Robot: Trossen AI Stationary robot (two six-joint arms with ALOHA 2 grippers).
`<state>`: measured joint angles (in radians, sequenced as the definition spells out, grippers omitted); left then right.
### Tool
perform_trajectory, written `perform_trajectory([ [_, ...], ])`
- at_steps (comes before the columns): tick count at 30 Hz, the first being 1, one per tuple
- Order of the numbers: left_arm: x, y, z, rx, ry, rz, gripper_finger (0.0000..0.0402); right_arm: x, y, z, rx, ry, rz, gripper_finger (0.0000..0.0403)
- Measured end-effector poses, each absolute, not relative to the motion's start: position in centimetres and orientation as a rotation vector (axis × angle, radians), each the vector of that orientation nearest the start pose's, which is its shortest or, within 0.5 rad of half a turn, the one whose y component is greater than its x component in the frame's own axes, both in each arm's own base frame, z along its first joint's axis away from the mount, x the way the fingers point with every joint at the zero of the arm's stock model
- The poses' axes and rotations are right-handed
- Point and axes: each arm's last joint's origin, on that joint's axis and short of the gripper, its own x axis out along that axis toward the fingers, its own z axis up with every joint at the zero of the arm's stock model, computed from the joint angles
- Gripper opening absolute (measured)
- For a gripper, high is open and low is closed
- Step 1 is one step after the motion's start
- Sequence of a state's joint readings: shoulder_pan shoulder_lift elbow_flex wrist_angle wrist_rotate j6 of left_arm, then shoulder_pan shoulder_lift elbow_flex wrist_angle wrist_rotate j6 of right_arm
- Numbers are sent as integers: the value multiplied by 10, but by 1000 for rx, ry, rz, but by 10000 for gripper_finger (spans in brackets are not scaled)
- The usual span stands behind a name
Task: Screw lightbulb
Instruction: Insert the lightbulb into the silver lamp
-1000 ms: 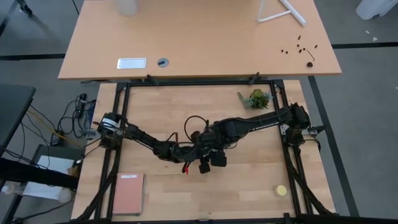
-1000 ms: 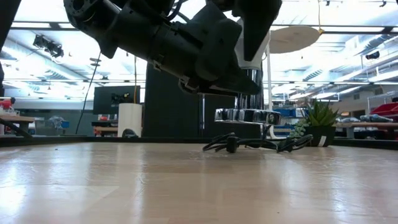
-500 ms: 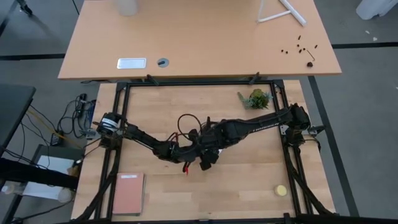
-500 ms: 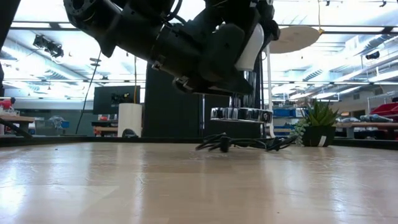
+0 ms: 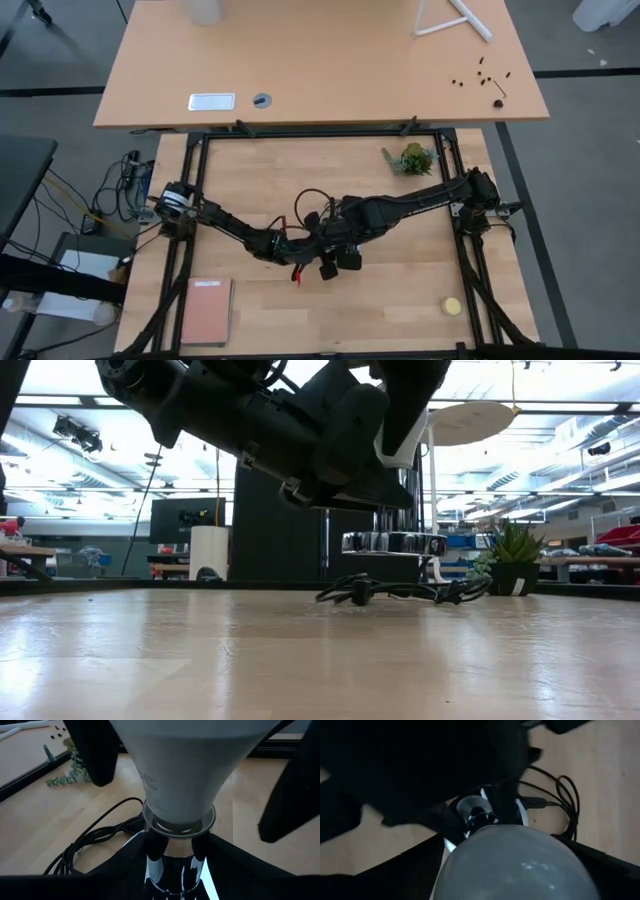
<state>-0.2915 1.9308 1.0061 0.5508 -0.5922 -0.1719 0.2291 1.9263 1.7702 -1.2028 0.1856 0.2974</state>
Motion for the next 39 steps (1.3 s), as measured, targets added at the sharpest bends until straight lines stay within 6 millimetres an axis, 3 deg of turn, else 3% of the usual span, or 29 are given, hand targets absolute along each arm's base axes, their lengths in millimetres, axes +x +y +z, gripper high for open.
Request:
perform_trajectory([
  [7,382,-98,157,-24,311,324,183,373,81,278,-211,1344,-26,399],
  [21,383,-102,157,-17,337,180,183,369,92,278,-601,1333,380,376],
  [34,383,-103,156,22,351,106,183,369,101,278,-669,1297,465,372],
  [39,383,-103,156,28,351,128,184,368,104,278,-674,1291,472,338],
])
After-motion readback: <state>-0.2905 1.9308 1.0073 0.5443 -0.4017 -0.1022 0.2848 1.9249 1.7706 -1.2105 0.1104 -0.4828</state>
